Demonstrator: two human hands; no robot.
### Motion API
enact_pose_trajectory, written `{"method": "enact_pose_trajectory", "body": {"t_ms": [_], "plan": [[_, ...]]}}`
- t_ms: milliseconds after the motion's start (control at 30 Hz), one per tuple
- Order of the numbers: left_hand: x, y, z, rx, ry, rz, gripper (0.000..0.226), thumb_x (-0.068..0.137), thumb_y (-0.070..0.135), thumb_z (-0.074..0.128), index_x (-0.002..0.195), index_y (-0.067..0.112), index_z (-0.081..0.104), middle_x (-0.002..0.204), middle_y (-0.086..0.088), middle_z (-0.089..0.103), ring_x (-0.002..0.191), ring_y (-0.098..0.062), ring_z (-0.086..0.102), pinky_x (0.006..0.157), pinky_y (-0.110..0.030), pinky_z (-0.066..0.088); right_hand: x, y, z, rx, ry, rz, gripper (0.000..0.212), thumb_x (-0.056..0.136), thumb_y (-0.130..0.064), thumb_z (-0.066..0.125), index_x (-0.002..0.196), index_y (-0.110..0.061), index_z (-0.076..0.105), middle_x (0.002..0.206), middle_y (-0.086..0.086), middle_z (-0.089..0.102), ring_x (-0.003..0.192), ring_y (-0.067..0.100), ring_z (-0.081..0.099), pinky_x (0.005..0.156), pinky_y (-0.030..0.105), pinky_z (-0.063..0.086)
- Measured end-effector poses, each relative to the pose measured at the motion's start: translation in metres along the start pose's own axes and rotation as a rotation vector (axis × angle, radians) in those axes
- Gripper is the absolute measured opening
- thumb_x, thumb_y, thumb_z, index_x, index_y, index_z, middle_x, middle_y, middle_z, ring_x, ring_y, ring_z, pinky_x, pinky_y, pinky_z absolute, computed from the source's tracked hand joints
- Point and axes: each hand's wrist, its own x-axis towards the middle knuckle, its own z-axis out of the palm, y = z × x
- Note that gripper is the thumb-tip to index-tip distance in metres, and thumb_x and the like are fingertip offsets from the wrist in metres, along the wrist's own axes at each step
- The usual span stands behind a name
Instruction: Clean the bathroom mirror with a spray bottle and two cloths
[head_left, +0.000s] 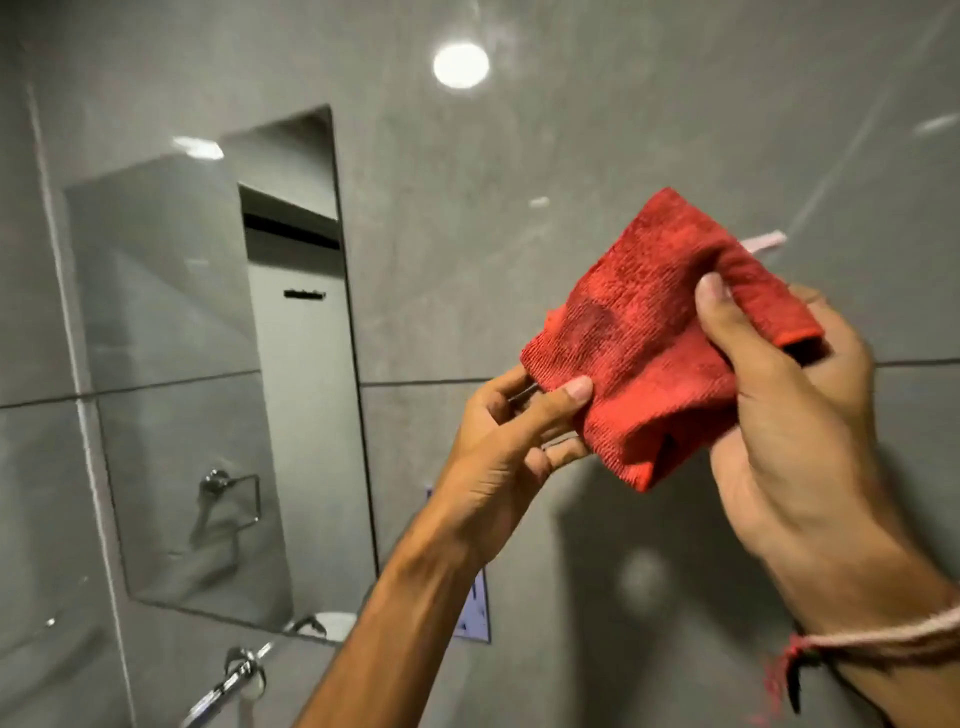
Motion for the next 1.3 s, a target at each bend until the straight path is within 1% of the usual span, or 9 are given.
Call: {"method": "enact_pose_trajectory", "body": {"t_ms": [300,433,567,700,867,933,1033,1167,1300], "plan": [[-0.098,-0.143,0.035,0.074,0.302,-0.335,0.033,0.081,0.006,0.075,0.110,0.019,0.065,0.084,0.002,0.079,0.070,-0.008,0.071,0.064,-0.029,0.058,-0.080,0.011,-0.191,-0.447,-0.059,0.510,0.035,0.084,0.010,0.070,0.106,-0.017,0.073,0.083,-0.002,0.083,0.076,0.009,0.077,0.071,0.021,0.063],[-0.165,-0.226,0.044,0.286,0.376,-0.491,0.039,0.082,-0.003,0.075,0.089,0.020,0.044,0.056,0.006,0.055,0.053,-0.008,0.051,0.056,-0.024,0.045,-0.144,0.036,-0.278,-0.670,-0.001,0.855,0.039,0.084,0.019,0.068,0.082,-0.020,0.068,0.076,0.000,0.074,0.082,0.025,0.067,0.084,0.046,0.058],[-0.244,-0.305,0.052,0.524,0.197,-0.704,0.026,0.085,-0.006,0.070,0.074,0.009,0.052,0.069,-0.006,0.052,0.065,-0.017,0.049,0.064,-0.031,0.041,-0.228,0.058,-0.347,-0.790,0.111,1.086,0.043,0.082,0.023,0.069,0.095,-0.018,0.069,0.098,0.015,0.075,0.099,0.032,0.069,0.098,0.061,0.057],[-0.314,-0.361,0.061,0.654,0.036,-0.990,0.015,0.088,0.001,0.068,0.100,0.009,0.070,0.104,-0.015,0.073,0.093,-0.032,0.071,0.085,-0.036,0.056,-0.307,0.090,-0.414,-0.912,0.272,1.306,0.039,0.082,0.021,0.068,0.097,-0.015,0.072,0.105,0.019,0.077,0.106,0.043,0.072,0.100,0.067,0.055],[-0.357,-0.420,0.061,0.803,-0.158,-1.161,0.046,0.089,-0.002,0.060,0.135,0.004,0.059,0.143,-0.009,0.047,0.129,-0.016,0.050,0.098,0.007,0.027,-0.370,0.142,-0.472,-1.037,0.216,1.474,0.033,0.081,0.022,0.061,0.109,0.009,0.072,0.111,0.033,0.075,0.097,0.034,0.069,0.101,0.063,0.054],[-0.367,-0.437,0.054,0.920,-0.242,-1.181,0.051,0.092,-0.003,0.056,0.143,0.006,0.052,0.147,-0.010,0.045,0.135,-0.021,0.046,0.105,0.001,0.025,-0.382,0.158,-0.481,-1.038,0.148,1.528,0.041,0.082,0.024,0.051,0.118,0.012,0.068,0.117,0.035,0.073,0.100,0.035,0.068,0.103,0.059,0.055],[-0.380,-0.455,0.050,0.961,-0.400,-1.156,0.057,0.096,0.001,0.053,0.151,0.007,0.039,0.163,-0.017,0.029,0.150,-0.036,0.030,0.124,-0.040,0.026,-0.386,0.171,-0.489,-1.064,-0.025,1.568,0.049,0.084,0.023,0.047,0.128,0.010,0.063,0.124,0.033,0.071,0.112,0.041,0.070,0.107,0.056,0.053],[-0.365,-0.440,0.059,0.935,-0.374,-1.029,0.056,0.098,0.008,0.049,0.153,0.013,0.038,0.167,-0.009,0.025,0.155,-0.025,0.024,0.126,-0.029,0.018,-0.366,0.164,-0.475,-1.273,-0.399,1.443,0.055,0.088,0.003,0.060,0.142,-0.007,0.059,0.131,0.019,0.071,0.121,0.037,0.068,0.108,0.047,0.054],[-0.316,-0.378,0.054,1.017,-0.089,-0.721,0.030,0.098,0.023,0.053,0.126,0.017,0.064,0.125,-0.004,0.070,0.114,-0.019,0.068,0.104,-0.031,0.051,-0.332,0.156,-0.426,-1.455,-0.652,0.911,0.040,0.097,-0.026,0.063,0.136,-0.018,0.064,0.138,0.006,0.067,0.122,0.028,0.068,0.102,0.041,0.058]]}}
